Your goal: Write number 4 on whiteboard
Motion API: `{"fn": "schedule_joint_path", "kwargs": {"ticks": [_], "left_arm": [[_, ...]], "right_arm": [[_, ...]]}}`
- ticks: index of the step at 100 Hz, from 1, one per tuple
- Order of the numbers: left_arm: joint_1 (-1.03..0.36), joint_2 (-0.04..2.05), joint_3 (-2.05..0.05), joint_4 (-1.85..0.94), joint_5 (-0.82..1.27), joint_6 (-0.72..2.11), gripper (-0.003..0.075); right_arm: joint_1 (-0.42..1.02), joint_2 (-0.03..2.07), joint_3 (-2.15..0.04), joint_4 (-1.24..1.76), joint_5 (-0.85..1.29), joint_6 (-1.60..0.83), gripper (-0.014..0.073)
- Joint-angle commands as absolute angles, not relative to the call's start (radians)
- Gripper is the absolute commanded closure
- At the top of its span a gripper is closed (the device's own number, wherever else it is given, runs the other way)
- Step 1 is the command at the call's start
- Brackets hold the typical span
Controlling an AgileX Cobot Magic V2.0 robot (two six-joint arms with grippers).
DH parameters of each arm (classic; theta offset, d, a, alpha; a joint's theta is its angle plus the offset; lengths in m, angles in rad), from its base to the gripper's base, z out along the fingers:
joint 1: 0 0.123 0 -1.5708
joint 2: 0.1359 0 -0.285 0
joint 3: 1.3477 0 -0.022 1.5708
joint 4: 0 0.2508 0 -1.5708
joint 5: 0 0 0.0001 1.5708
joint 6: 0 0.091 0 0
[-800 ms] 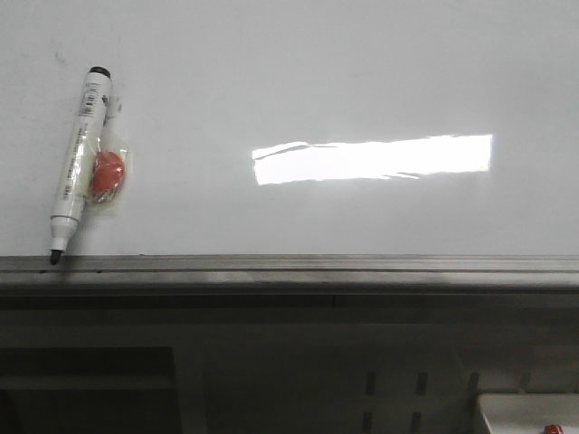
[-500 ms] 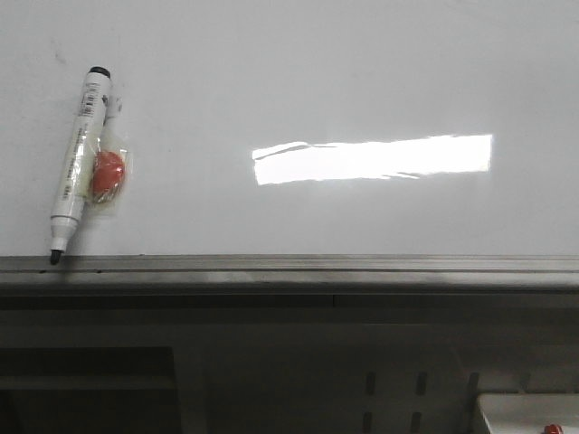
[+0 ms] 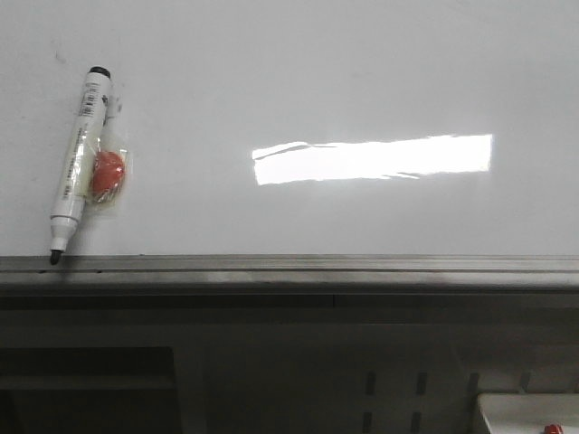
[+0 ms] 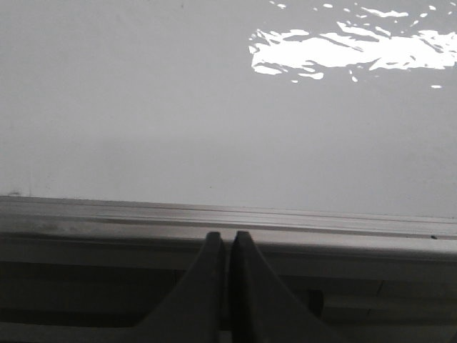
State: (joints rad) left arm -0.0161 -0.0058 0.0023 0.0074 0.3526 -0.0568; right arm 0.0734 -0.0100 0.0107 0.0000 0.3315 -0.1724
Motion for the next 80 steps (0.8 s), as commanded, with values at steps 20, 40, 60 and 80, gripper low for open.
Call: {"fn": "schedule_joint_path", "kwargs": {"ticks": [20,40,60,80], "left_arm": [[-0.014,-0.03,0.038,0.0,0.299,-0.065,0.0741],[-0.014,-0.03,0.038,0.0,0.299,-0.065,0.0741],[-0.014,-0.03,0.038,0.0,0.299,-0.065,0.0741],[-0.014,-0.03,0.038,0.104,0.193,-0.061,0.0741]], "right_arm": [[0.066,-0.025,0.035,0.0,0.316,-0.176,0.0658],[0.066,-0.025,0.035,0.0,0.316,-0.176,0.0658],[0.066,-0.025,0.035,0.0,0.298,-0.176,0.0658],[0.066,-0.025,0.035,0.008,0.24,-0.176,0.0658]]}}
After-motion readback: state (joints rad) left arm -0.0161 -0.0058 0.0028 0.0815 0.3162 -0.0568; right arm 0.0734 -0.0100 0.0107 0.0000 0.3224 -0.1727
